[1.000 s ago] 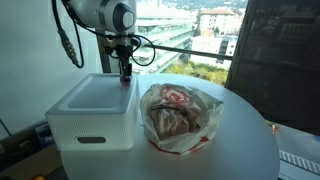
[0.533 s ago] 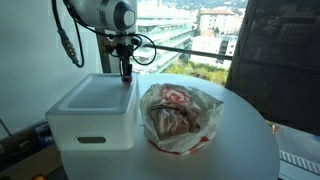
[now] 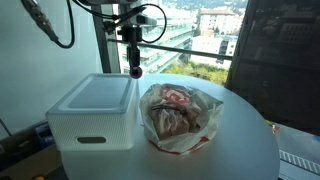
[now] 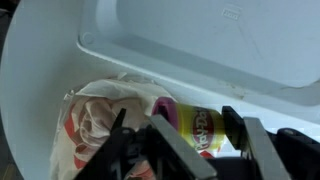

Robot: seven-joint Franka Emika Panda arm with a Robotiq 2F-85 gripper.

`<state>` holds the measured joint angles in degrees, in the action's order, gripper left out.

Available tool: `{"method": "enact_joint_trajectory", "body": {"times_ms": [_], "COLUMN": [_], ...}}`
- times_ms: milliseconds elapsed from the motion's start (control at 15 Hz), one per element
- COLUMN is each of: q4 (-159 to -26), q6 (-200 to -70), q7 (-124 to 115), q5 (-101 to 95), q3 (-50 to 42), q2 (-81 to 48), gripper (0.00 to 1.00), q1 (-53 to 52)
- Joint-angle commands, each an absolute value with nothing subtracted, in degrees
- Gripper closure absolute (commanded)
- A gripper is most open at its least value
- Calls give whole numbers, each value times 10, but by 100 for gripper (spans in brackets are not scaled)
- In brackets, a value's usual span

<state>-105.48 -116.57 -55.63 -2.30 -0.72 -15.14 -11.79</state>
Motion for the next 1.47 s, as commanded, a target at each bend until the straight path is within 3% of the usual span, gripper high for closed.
{"method": "enact_joint_trajectory", "body": {"times_ms": [0, 933, 1000, 1067, 1133, 1333, 1400], "q4": [-1121, -1174, -1174, -1176, -1179, -1189, -1195], "q6": [-1163, -1462, -1478, -1492, -1498, -1499, -1499], "q7": [-602, -627, -628, -635, -640, -664, -667], "q5": [-31, -96, -98, -101, -112, -165, -177], "q3": [-17, -85, -91, -99, -110, -147, -149], "q2": [-112, -252, -260, -264, -262, -244, -233], "gripper": [67, 67, 52, 17, 17, 0, 0], "q1": [-91, -37, -40, -45, -54, -92, -99]}}
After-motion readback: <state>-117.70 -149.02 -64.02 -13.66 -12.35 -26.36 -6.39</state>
